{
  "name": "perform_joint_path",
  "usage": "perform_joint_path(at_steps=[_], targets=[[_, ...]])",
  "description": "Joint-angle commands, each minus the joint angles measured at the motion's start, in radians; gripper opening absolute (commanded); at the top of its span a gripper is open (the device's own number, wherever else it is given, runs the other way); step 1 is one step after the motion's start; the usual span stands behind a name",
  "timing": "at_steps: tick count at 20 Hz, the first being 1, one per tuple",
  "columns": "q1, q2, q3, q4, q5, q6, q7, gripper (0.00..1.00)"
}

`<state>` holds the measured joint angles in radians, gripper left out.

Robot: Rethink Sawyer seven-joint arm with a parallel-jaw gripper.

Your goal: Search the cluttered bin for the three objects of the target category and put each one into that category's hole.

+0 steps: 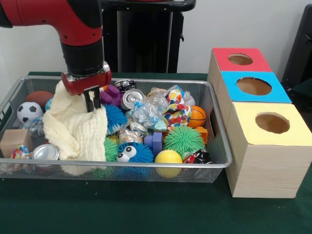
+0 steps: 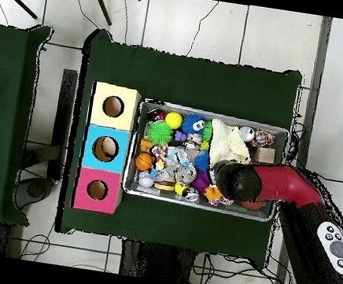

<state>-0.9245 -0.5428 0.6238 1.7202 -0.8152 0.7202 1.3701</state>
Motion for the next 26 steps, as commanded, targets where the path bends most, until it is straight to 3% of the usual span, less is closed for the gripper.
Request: perform_joint_path(at_steps=[1, 5, 13, 26], targets=[[0.012, -0.118, 0.092, 0.113, 0.088, 0.076, -0.134, 0.00], [0.021, -0.190, 0.121, 0.126, 0.158, 0.106, -0.120, 0.00], [0.064, -0.277, 0.126, 0.143, 0.210, 0.119, -0.104, 0.00], [0.120, -0.359, 0.127, 0.284, 0.319, 0.017, -0.003, 0.00]])
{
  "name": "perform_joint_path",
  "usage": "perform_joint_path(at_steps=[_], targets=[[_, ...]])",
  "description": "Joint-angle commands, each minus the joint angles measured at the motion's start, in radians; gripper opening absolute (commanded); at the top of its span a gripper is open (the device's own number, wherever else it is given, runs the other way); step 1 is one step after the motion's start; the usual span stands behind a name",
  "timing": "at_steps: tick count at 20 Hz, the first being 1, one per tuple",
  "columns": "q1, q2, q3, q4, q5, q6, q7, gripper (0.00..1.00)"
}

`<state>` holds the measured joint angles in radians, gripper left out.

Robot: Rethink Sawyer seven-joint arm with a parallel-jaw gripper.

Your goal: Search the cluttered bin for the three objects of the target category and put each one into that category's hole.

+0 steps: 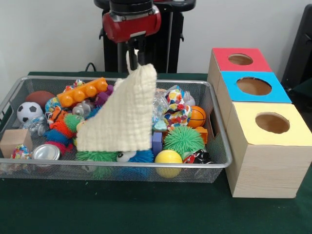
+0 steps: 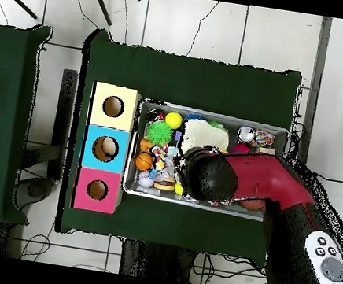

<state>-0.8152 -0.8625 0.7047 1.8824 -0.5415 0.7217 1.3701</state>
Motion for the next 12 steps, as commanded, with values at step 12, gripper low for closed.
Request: perform_joint_path(at_steps=[12], targets=[[0.062, -0.105, 0.078, 0.230, 0.164, -0.083, 0.089, 0.00]])
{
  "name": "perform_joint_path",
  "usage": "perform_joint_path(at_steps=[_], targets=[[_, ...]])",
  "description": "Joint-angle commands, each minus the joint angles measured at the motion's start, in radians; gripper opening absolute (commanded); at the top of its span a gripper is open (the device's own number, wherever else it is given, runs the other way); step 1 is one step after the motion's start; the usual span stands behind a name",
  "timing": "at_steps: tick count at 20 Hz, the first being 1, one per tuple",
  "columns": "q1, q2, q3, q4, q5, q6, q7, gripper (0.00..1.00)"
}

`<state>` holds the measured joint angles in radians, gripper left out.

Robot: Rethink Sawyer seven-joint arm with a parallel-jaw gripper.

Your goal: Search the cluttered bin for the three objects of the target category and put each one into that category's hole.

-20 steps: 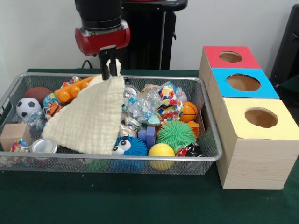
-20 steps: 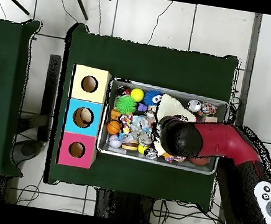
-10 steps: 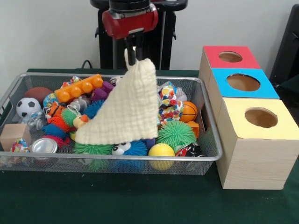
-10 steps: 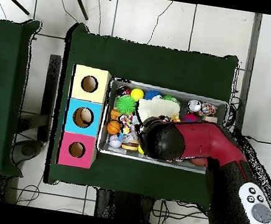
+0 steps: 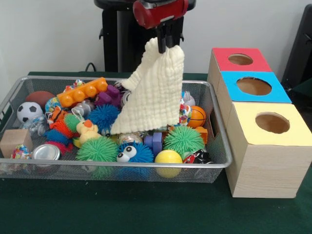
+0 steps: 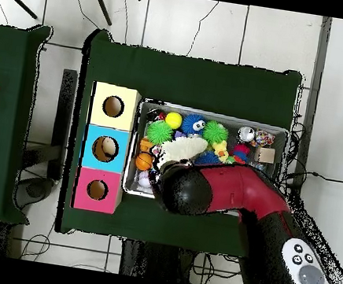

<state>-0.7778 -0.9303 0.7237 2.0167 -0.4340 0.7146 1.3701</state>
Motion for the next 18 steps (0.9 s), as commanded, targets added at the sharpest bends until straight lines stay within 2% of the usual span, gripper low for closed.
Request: perform_joint_path(at_steps=[1, 2, 6, 7, 10, 18], targets=[[0.034, -0.036, 0.053, 0.097, 0.055, -0.087, 0.095, 0.00], [0.044, -0.034, 0.046, 0.098, 0.053, -0.098, 0.101, 0.00], [0.128, 0.041, -0.048, 0.040, -0.044, -0.183, 0.151, 0.00], [0.159, 0.064, -0.085, 0.010, -0.081, -0.221, 0.174, 0.00], [0.216, 0.101, -0.156, -0.061, -0.129, -0.337, 0.215, 0.00], [0.252, 0.161, -0.207, -0.168, -0.127, -0.480, 0.151, 0.00]])
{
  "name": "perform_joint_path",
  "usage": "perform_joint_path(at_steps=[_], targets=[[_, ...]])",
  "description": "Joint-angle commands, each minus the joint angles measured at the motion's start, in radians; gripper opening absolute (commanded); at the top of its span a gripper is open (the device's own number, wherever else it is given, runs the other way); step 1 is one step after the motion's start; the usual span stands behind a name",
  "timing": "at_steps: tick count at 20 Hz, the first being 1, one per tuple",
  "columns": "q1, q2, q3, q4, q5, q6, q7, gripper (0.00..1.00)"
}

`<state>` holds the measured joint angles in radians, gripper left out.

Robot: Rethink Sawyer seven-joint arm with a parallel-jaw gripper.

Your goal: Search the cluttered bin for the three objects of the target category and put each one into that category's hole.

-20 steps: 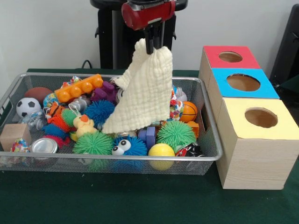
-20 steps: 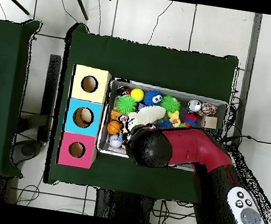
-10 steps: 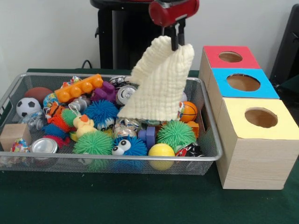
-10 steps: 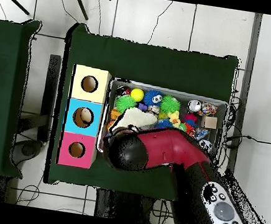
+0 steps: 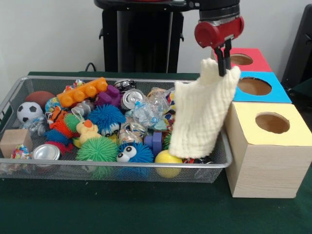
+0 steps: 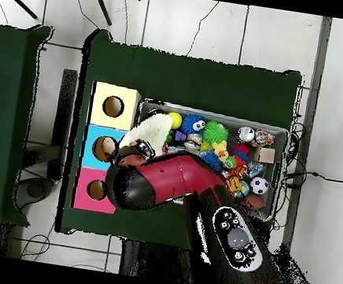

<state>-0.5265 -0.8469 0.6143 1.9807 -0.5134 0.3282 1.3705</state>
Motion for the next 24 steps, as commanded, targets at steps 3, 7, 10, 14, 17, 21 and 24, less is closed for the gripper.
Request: perform_joint_path(at_steps=[3, 7, 10, 14, 17, 21, 24], targets=[[-0.012, 0.089, -0.097, -0.144, -0.051, -0.089, 0.108, 0.00], [-0.022, 0.102, -0.113, -0.158, -0.062, -0.054, 0.071, 0.00], [-0.029, 0.104, -0.121, -0.155, -0.073, -0.039, 0.051, 0.00], [-0.030, 0.102, -0.148, -0.160, -0.104, 0.006, 0.010, 0.00], [-0.014, 0.095, -0.181, -0.176, -0.141, 0.105, -0.056, 0.00], [-0.009, 0.096, -0.197, -0.177, -0.162, 0.168, -0.077, 0.00], [-0.003, 0.094, -0.215, -0.175, -0.187, 0.212, -0.083, 0.00]])
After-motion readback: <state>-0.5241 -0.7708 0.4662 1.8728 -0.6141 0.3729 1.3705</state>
